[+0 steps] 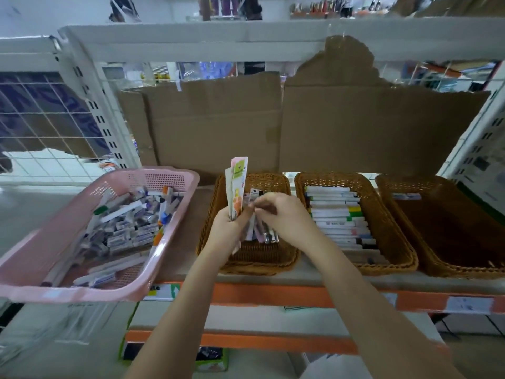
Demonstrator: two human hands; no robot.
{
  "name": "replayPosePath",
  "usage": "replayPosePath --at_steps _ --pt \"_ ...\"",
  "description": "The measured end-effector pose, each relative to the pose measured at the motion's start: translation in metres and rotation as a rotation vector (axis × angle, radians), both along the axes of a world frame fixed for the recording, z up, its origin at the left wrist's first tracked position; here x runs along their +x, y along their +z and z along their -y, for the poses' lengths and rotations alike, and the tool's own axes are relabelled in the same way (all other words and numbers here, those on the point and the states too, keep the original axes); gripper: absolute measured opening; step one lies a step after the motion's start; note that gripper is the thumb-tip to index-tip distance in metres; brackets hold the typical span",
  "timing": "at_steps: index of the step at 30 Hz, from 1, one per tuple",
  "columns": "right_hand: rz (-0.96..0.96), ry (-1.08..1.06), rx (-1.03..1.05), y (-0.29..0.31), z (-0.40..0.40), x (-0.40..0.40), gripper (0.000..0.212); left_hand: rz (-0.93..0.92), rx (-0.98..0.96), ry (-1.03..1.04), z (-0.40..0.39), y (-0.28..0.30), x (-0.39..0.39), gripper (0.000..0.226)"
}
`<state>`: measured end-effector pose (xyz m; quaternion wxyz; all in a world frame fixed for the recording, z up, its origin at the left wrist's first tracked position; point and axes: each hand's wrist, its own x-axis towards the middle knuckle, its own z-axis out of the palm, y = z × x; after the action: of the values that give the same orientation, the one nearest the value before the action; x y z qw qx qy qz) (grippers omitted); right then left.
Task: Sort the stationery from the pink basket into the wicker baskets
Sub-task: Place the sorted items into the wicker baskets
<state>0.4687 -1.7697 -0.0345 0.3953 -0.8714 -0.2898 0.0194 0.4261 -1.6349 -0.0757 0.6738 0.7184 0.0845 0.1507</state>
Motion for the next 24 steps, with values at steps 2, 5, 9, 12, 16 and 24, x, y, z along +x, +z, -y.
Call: replayPosePath --at_steps 2,5,9,12,16,24 --pt "-0.065 0.027 0.113 0.009 -0.006 0.001 0.021 0.003 -0.024 -0.026 -0.004 -0.003 0.001 0.028" --pt "-0.149 0.08 0.191 0.016 -0.017 0.003 0.027 0.011 -0.001 -0.06 -0.004 -0.004 0.002 0.04" --pt "-0.167 0.055 0.216 0.017 -0.03 0.002 0.025 0.029 0.055 -0.055 -0.005 -0.004 0.004 0.045" --pt "-0.214 0.037 0.299 0.015 -0.037 0.004 0.022 0.025 0.024 -0.088 -0.01 -0.001 0.003 0.032" --pt "-0.322 0.051 0.399 0.013 -0.042 0.006 0.013 0.055 0.013 -0.146 -0.02 -0.003 0.003 0.038" --pt "-0.435 0.014 0.538 0.007 -0.044 0.009 0.009 0.039 -0.007 -0.164 -0.03 -0.006 0.003 0.039"
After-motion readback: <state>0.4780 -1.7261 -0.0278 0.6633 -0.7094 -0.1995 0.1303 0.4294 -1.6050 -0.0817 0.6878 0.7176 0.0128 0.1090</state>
